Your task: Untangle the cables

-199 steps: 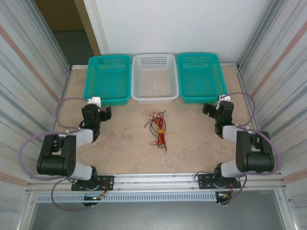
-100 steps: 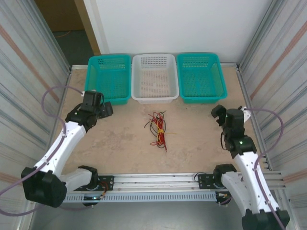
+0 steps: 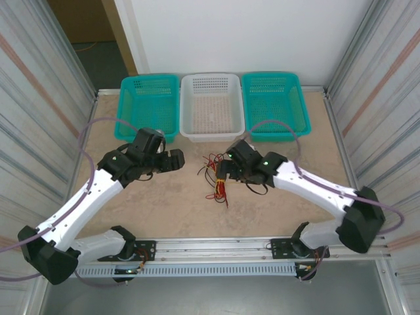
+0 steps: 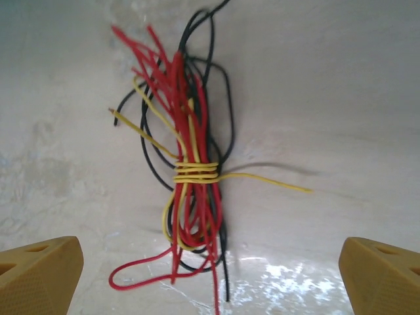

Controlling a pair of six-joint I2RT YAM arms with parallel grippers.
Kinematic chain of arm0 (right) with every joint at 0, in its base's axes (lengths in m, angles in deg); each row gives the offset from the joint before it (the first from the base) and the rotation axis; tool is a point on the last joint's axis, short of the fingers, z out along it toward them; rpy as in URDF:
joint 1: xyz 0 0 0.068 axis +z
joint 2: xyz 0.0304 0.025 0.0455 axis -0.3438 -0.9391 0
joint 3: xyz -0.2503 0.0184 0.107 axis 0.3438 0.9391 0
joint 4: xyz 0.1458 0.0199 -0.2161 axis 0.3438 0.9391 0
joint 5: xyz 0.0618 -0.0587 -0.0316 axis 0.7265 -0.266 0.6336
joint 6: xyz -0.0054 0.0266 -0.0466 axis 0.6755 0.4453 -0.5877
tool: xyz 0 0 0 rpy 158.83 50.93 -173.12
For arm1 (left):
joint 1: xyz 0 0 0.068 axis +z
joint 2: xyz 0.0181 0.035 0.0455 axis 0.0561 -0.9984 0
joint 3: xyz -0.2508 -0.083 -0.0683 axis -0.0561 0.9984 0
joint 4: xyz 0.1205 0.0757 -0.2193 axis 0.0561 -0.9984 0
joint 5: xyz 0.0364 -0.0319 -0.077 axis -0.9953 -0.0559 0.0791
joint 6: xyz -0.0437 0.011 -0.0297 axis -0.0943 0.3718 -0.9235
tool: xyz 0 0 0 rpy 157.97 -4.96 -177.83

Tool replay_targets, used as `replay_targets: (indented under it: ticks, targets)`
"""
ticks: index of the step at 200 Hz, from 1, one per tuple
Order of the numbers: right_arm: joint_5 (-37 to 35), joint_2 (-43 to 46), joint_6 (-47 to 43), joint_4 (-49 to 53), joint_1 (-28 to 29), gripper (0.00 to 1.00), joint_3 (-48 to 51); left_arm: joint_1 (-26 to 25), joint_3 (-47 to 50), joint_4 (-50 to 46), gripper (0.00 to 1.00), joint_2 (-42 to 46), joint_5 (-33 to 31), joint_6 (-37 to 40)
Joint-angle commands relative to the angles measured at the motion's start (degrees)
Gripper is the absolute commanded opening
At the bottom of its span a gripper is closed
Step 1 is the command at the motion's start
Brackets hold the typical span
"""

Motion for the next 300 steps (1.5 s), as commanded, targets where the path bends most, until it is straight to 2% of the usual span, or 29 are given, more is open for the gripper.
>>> replay_targets:
  ticks: [1,39,69,120,142,183,201,224,245,275,300]
  targets:
    - [6.41,-7.97,-1.85,-1.76,0.49,0.93,-3.94,-0.06,0.48,1.78,0.89,-0.54,4.84,-2.9]
    - [7.04,-16.62,-1.12,1.39,0.87,0.87,-8.67,0.82,2.65,3.46,0.89,-1.76,8.96,-5.34]
    - [9.48,-23.33,-1.57,4.3,-0.35,0.75,-11.71,3.2,5.81,7.03,0.89,-2.44,13.77,-8.74]
    - [10.36,-25.67,0.4,5.34,-2.4,0.71,-10.88,7.39,9.68,8.25,0.89,-0.66,16.55,-10.95]
    - [11.75,-27.13,0.19,5.18,-2.94,0.57,-11.22,8.21,10.86,8.75,0.88,-0.28,17.41,-11.46]
    - [12.86,-28.13,-0.51,4.87,-3.23,0.25,-11.84,8.16,11.17,9.67,0.87,-0.63,18.54,-11.66]
    - [11.56,-25.88,-1.39,3.91,-2.47,0.14,-11.31,8.2,10.93,10.69,0.88,-0.63,19.97,-12.2]
    - [6.44,-18.58,-4.21,1.32,0.62,0.12,-9.54,7.62,10.39,13.11,0.91,-0.54,22.34,-13.88]
    - [1.08,-11.2,-9.4,-0.09,4.77,0.11,-8.34,4.44,8.45,14.54,0.93,-1.54,22.8,-15.33]
    - [3.57,-1.9,-14.79,-3.95,7.31,0.1,-4.86,-1.08,5.93,17.93,0.95,-4.46,24.11,-18.7]
    - [4.59,3.22,-17.58,-3.57,7.97,0.09,-4.63,-1.67,6.77,23.04,0.99,-4.33,26.11,-22.46]
